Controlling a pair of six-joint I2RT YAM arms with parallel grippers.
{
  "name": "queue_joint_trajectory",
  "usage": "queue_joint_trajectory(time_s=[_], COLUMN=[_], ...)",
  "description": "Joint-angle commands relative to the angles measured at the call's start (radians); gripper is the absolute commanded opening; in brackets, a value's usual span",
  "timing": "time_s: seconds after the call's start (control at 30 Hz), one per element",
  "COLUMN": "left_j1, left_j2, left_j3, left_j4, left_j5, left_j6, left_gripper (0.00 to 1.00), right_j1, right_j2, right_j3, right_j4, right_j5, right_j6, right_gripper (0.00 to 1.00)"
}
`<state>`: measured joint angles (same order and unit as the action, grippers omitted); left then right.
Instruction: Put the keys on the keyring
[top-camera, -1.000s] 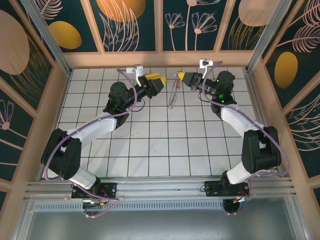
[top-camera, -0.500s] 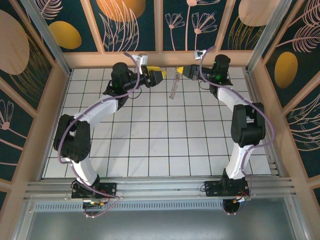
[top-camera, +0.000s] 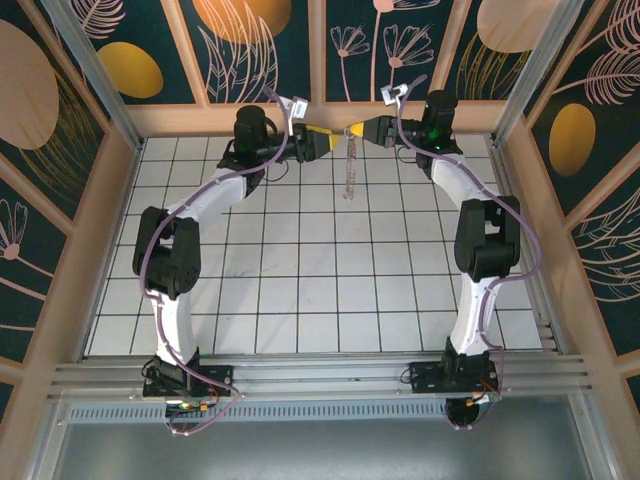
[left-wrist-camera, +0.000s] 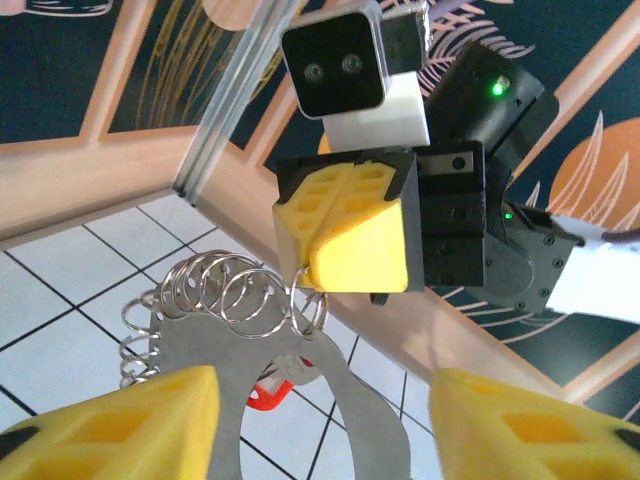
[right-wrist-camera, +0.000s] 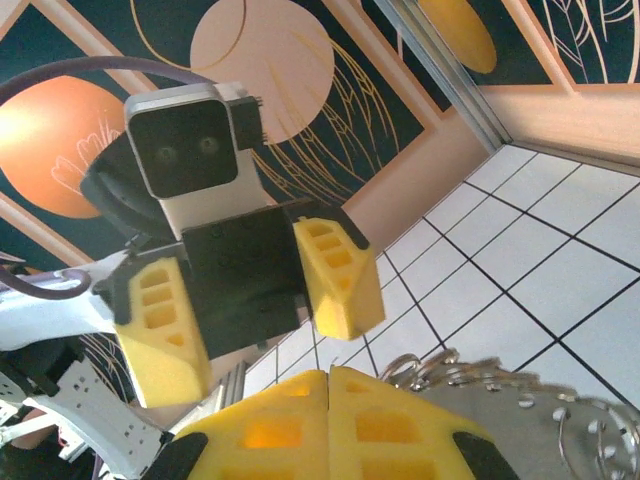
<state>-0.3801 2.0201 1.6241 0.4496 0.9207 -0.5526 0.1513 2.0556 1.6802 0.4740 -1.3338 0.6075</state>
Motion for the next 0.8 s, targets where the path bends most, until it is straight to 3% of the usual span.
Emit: queue_joint_trajectory(time_s=[0.0,0.77], left_j1=[0.007,0.007], left_j2=[0.064,0.133], left_j3=[0.070,0.117], left_j4=[0.024,0.098], left_j5=[0.092,0.131], left_j6=[-0.054,-0.111], left_gripper=[0.51,0.46], right_j1=[0.001,0.031], right_j2=[0.027,0.043], right_j3=[0.058,0.055], right_j4=[-0.012,0.003], right_j5=[-0.041,-0.016], right_j6=[-0.008,0.009], right_gripper=[0.00,0.00])
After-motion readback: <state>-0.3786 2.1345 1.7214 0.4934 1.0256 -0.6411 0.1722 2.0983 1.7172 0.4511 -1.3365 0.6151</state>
